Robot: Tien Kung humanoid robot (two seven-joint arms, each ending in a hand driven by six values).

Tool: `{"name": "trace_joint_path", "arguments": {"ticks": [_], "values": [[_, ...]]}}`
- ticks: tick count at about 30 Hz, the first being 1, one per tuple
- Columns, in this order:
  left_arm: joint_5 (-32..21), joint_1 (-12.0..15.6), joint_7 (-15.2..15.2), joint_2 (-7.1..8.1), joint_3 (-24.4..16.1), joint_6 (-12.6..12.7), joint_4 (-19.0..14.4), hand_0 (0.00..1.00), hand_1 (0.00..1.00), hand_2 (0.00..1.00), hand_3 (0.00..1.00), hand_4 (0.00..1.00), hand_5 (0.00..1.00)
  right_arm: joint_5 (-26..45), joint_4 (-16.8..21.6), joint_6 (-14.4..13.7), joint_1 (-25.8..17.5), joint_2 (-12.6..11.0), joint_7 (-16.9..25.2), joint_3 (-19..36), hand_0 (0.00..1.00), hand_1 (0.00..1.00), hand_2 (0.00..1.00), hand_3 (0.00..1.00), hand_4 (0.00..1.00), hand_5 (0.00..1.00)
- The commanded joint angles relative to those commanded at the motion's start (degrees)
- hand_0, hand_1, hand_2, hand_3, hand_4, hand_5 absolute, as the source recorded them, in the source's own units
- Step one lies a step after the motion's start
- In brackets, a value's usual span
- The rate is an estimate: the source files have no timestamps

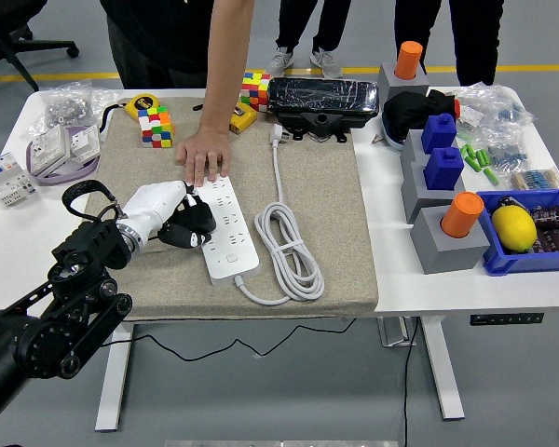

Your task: Pick up the plug,place it near the board,insert it into the board,press the button

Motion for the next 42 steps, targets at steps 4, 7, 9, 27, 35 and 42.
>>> {"name": "trace_joint_path", "arguments": {"ticks": [4,7,9,27,35,42], "values": [[0.1,0.0,0.0,0.06,0.1,0.2,0.0,0.31,0.184,0.302,0.428,0.807,0.002,-0.1,0.0,0.0,-0.1,0.0,-0.1,0.1,0.802,0.744,0.734,0.779,0.998,0.998],[0.3,-0.1,0.2,0.18,0.1,0.1,0.0,0.31,0.184,0.302,0.428,0.807,0.002,-0.2,0.0,0.0,-0.2,0.0,-0.1,0.1,0.802,0.744,0.734,0.779,0.998,0.998],[0.3,-0.2,0.2,0.26,0.0,0.1,-0.1,0.303,0.181,0.308,0.435,0.802,0.002,-0.1,0.0,0.0,-0.1,-0.1,-0.2,0.1,0.802,0.745,0.734,0.778,0.998,0.998],[-0.4,-1.3,-0.1,0.66,-1.4,1.3,-0.2,0.286,0.159,0.283,0.441,0.795,0.002,0.2,0.0,0.2,0.2,-0.1,0.0,0.0,0.802,0.744,0.734,0.779,0.998,0.998],[0.1,-1.4,0.3,1.25,-3.7,0.7,-3.3,0.285,0.156,0.281,0.441,0.797,0.002,0.3,0.0,0.2,0.4,-0.2,0.0,0.1,0.802,0.744,0.734,0.778,0.998,0.998],[0.3,-1.7,0.8,1.7,-4.4,0.2,-5.3,0.282,0.152,0.277,0.439,0.793,0.002,0.4,0.0,0.2,0.5,-0.2,0.1,0.1,0.802,0.745,0.734,0.778,0.998,0.998]]}}
